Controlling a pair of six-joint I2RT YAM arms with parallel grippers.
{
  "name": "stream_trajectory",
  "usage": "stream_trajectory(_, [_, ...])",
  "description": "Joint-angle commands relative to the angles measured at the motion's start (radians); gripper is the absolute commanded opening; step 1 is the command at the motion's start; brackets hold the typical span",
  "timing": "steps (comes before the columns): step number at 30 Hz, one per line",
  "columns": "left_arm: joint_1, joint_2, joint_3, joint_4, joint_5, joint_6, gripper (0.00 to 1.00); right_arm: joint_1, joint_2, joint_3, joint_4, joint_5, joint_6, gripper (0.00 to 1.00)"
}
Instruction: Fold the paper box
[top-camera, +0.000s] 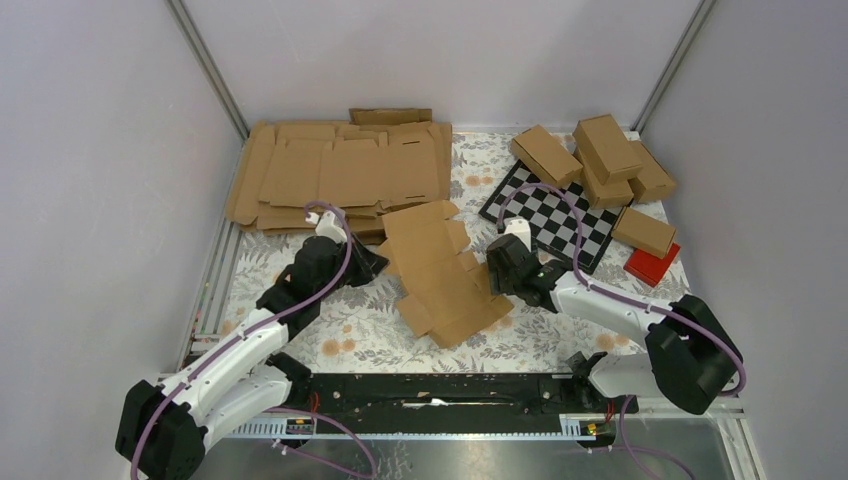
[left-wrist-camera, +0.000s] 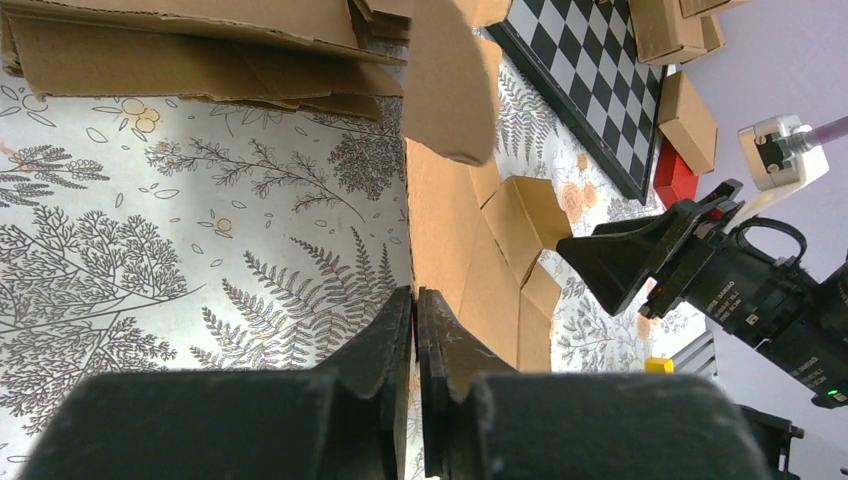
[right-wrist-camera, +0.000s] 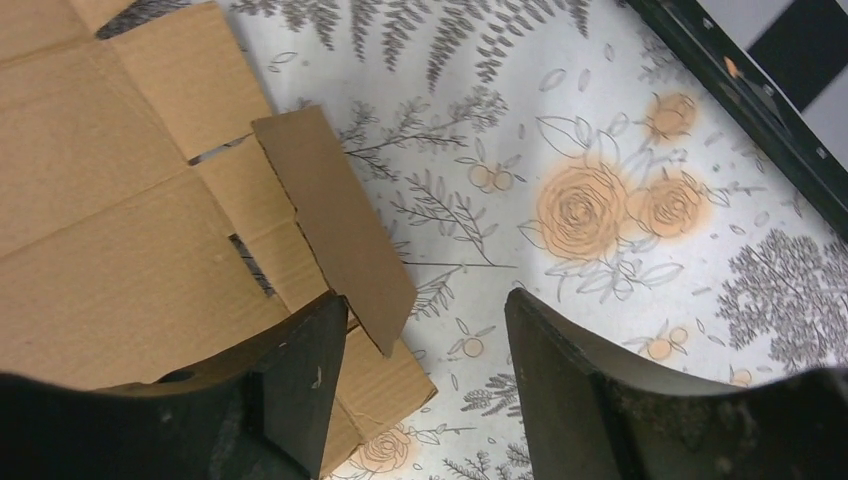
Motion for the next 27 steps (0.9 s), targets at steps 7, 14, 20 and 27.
stream_trajectory(7, [-0.004,-0.019,-0.06,0.122,0.066,0.0,0.63,-0.004,0.066,0.069,0.102,-0.066,-0.135,0.15])
stream_trajectory(14, [-0.003,0.1,-0.075,0.174,0.036,-0.018,0.81,-0.005,0.079,0.074,0.102,-0.083,-0.139,0.0])
stream_trajectory(20, [-0.003,0.044,0.009,0.08,-0.084,0.058,0.86,-0.004,0.036,0.079,0.056,-0.128,-0.153,0.5])
stream_trajectory(27, [0.007,0.171,0.19,0.009,-0.162,0.182,0.96,-0.01,-0.046,0.081,-0.032,-0.112,-0.079,0.99])
